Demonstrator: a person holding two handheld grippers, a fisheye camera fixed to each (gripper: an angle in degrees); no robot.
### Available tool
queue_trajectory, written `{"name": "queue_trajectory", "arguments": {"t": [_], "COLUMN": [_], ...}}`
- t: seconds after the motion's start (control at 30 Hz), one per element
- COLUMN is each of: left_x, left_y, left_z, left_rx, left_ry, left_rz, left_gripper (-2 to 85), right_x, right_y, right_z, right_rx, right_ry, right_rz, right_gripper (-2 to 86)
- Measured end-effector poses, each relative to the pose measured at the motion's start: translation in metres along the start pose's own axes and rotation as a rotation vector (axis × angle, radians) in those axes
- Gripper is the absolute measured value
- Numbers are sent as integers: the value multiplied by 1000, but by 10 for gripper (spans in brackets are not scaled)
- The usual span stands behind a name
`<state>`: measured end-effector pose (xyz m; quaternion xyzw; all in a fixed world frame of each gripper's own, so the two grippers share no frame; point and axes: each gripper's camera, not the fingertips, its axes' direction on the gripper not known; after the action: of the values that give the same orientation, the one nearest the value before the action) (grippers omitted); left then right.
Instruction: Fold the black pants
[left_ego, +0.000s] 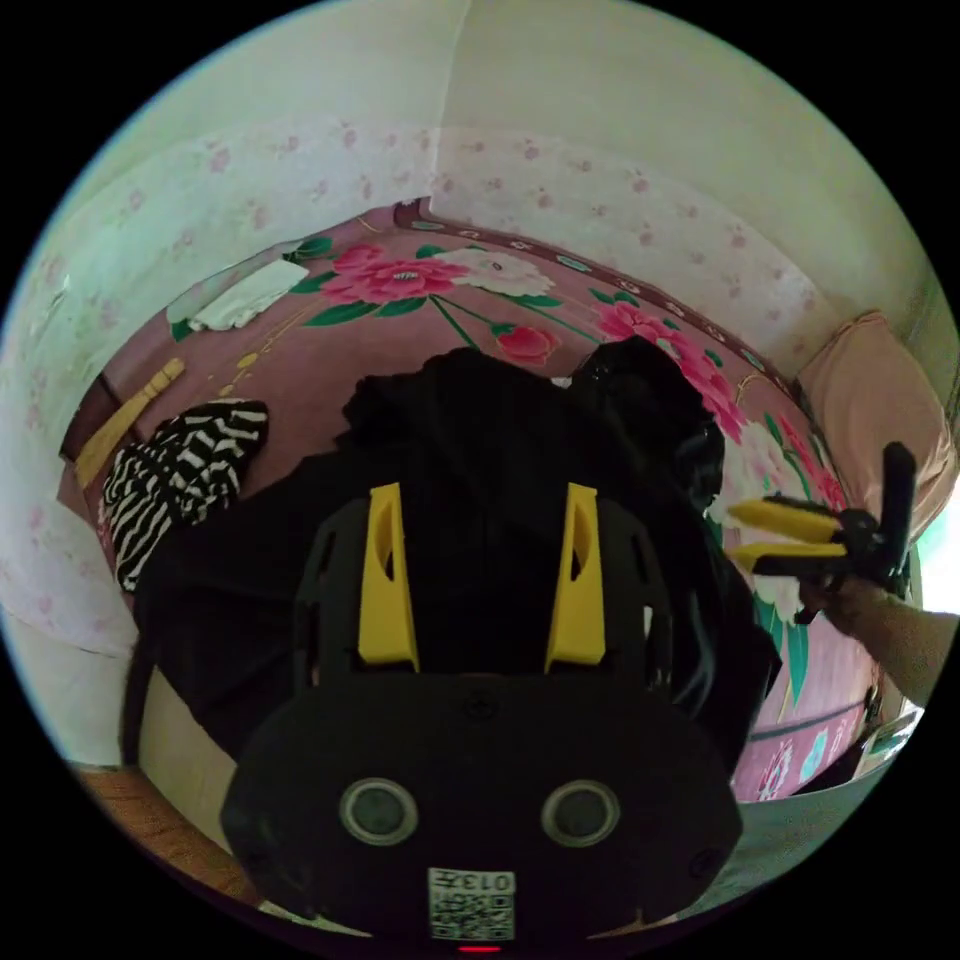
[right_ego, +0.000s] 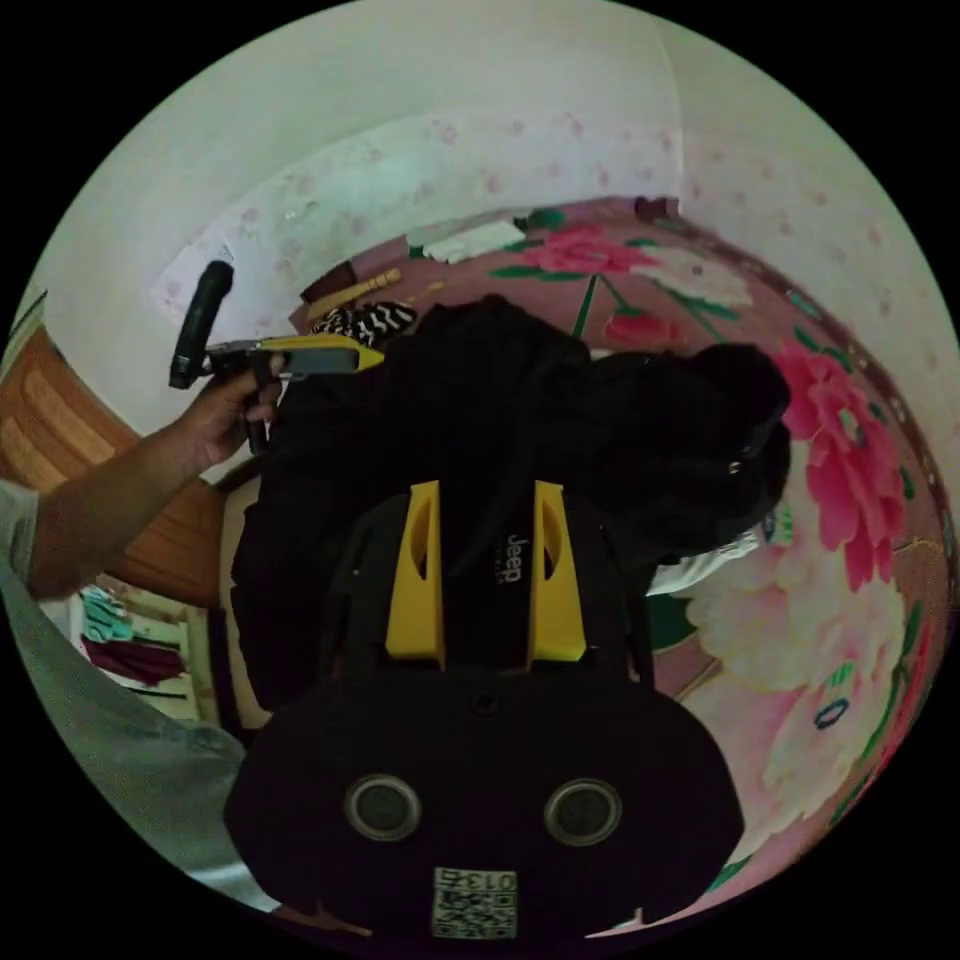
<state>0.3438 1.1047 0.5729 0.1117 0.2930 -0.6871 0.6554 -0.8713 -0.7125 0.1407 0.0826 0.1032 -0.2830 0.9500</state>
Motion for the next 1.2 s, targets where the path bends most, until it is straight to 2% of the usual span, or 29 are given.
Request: {"name": "queue_trajectory", "arguments": {"t": [0.07,0.13,0.2,0.27,0.33,0.43,0.5,0.6,0.67,0.77,0.83,0.93,0.97,1.03,1.1,1.2], "left_x": [-27,-64,-81,-93,-104,-108,-102,-65,-34,24,74,138,151,197,228,269], "left_y": [-17,-32,-34,-32,-24,-11,-5,-10,-25,-57,-70,-53,-46,-13,14,55], "left_z": [21,63,85,85,58,1,-41,-106,-137,-178,-226,-291,-301,-326,-326,-296], "left_rx": [-18,-158,-261,-248,-128,44,165,324,373,443,575,770,798,875,873,767], "left_ry": [49,92,134,194,266,373,467,554,581,628,749,801,797,775,751,719], "left_rz": [-54,-128,-139,-137,-123,-63,0,227,359,506,616,786,813,911,974,1015], "left_gripper": [209,178,91,29,18,12,10,8,8,8,8,10,10,11,11,13], "right_x": [24,49,57,49,43,60,66,70,76,74,51,-5,-19,-75,-103,-124], "right_y": [-19,-30,-35,-40,-39,-13,11,58,85,114,148,217,233,293,339,416], "right_z": [38,85,105,84,20,-80,-138,-237,-296,-399,-502,-629,-648,-700,-719,-714], "right_rx": [-85,-284,-409,-297,-77,201,311,515,631,728,879,1066,1084,1069,1031,887], "right_ry": [-56,-126,-244,-308,-418,-554,-566,-529,-472,-272,-87,127,188,487,630,694], "right_rz": [83,191,238,158,79,119,114,83,90,59,-36,-193,-226,-305,-314,-285], "right_gripper": [110,27,15,9,3,0,0,0,0,0,1,2,2,3,4,5]}}
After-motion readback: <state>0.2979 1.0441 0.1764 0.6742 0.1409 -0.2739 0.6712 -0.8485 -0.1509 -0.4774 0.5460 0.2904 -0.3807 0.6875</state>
